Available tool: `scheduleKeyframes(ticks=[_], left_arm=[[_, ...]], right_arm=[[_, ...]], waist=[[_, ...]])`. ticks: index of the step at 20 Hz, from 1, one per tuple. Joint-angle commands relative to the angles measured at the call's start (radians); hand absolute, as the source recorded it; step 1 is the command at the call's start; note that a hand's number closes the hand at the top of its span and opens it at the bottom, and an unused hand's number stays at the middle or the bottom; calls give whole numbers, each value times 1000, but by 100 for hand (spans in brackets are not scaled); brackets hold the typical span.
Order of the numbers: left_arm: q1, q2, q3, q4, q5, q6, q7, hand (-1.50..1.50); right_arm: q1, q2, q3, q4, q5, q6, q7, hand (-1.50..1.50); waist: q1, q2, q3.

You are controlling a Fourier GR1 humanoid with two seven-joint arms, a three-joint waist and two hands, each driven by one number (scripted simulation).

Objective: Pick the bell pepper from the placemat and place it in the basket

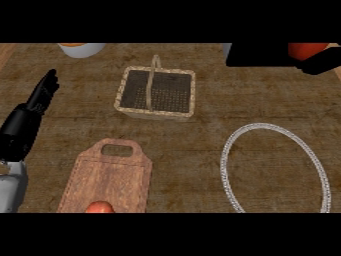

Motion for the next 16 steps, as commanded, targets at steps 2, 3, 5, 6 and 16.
scheduleKeyframes(ticks=[2,3,5,6,16], left_arm=[[-11,7,7,-20,5,-6,28,0],[-11,36,41,33,48,-56,-15,0],[3,1,2,11,6,-23,-28,0],[0,-18,-12,12,-31,17,-2,0],[-27,-18,-6,3,-13,-10,1,0]], right_arm=[[-189,22,-81,-74,-144,74,54,150],[-190,24,-79,-113,-134,53,63,150],[-284,16,-97,-53,-184,115,88,150],[-300,17,-87,-95,-208,158,128,150],[-693,164,-12,66,-247,203,439,150]], waist=[[11,0,-1],[4,3,-2],[12,6,-1],[5,3,-1],[20,7,-2]])
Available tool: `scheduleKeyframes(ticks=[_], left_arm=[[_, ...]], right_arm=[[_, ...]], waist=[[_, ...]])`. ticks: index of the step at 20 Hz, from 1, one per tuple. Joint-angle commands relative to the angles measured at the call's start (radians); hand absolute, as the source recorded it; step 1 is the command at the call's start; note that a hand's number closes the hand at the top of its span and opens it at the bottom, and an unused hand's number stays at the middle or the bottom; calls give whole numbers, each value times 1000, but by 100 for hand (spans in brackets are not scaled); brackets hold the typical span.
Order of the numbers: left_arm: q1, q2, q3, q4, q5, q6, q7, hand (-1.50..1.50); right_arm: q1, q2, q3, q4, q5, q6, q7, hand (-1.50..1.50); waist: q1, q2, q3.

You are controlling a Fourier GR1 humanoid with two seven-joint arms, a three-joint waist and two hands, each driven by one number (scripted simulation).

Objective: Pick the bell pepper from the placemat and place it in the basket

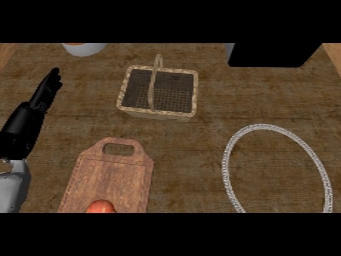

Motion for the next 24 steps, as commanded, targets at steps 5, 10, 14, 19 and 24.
scheduleKeyframes(ticks=[5,10,14,19,24], left_arm=[[-52,15,24,28,11,-19,18,0],[-31,-7,0,19,-6,-12,10,0],[18,-21,-3,-30,-6,-4,1,0],[27,0,25,19,-2,-16,-41,0],[5,-25,-3,-60,-19,5,51,0]], right_arm=[[-224,143,55,172,31,-61,138,150],[-309,203,63,355,31,-48,148,150],[-340,250,83,398,32,-21,207,150],[-315,219,136,449,72,72,222,150],[-336,173,214,492,148,162,185,150]], waist=[[3,3,0],[13,7,0],[12,2,0],[2,4,0],[5,3,1]])
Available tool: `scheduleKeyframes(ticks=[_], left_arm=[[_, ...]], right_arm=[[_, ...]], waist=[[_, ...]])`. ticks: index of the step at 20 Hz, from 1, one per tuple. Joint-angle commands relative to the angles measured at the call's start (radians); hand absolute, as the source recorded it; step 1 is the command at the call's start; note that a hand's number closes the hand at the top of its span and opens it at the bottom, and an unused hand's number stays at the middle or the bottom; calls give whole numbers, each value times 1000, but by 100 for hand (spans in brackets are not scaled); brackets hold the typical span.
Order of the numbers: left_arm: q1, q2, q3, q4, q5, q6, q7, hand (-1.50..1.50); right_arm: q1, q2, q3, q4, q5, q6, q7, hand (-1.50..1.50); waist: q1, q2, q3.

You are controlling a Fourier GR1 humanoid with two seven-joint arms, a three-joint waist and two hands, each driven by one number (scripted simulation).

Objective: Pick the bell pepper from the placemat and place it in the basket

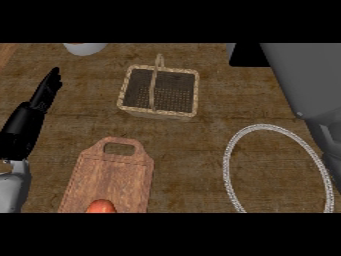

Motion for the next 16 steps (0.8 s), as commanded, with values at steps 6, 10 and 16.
scheduleKeyframes(ticks=[6,10,16], left_arm=[[-1,1,16,15,-9,5,-21,0],[2,-5,11,-1,8,-14,-18,0],[-2,-9,8,-16,11,-21,28,0]], right_arm=[[-38,-15,35,74,34,140,-49,-150],[-2,56,3,104,9,90,-61,-150],[42,69,-60,32,-11,-38,-76,-150]], waist=[[0,0,0],[3,1,0],[-3,-2,1]])
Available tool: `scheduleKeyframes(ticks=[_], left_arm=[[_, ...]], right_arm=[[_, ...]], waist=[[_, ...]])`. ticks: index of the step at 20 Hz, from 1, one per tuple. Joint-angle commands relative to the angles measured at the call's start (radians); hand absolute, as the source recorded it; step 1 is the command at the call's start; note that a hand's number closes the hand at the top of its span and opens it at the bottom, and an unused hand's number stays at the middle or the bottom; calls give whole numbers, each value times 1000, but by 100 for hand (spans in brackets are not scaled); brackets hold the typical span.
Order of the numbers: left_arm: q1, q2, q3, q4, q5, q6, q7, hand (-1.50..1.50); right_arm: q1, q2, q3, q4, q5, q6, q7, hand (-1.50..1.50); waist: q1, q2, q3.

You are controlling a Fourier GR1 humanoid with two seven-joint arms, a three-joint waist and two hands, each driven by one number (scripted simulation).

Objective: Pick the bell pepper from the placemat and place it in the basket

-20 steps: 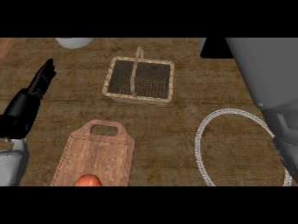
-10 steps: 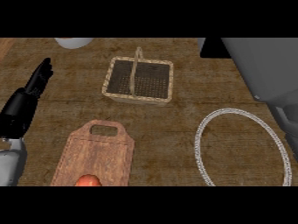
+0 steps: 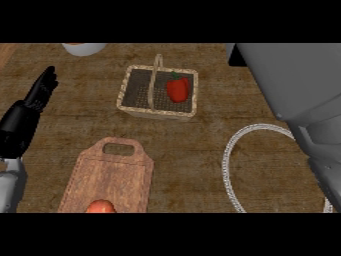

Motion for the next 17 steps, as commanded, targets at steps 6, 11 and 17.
scheduleKeyframes(ticks=[6,11,17], left_arm=[[21,4,4,0,-20,11,-40,0],[13,-19,-24,-31,-38,26,20,0],[14,-13,-13,-49,-29,18,17,0]], right_arm=[[23,-25,-201,-25,-26,-411,1,-150],[73,-87,-258,-24,-8,-546,-6,-150],[159,-246,-349,-42,-48,-545,-60,-150]], waist=[[7,7,-1],[2,3,0],[-3,1,1]])
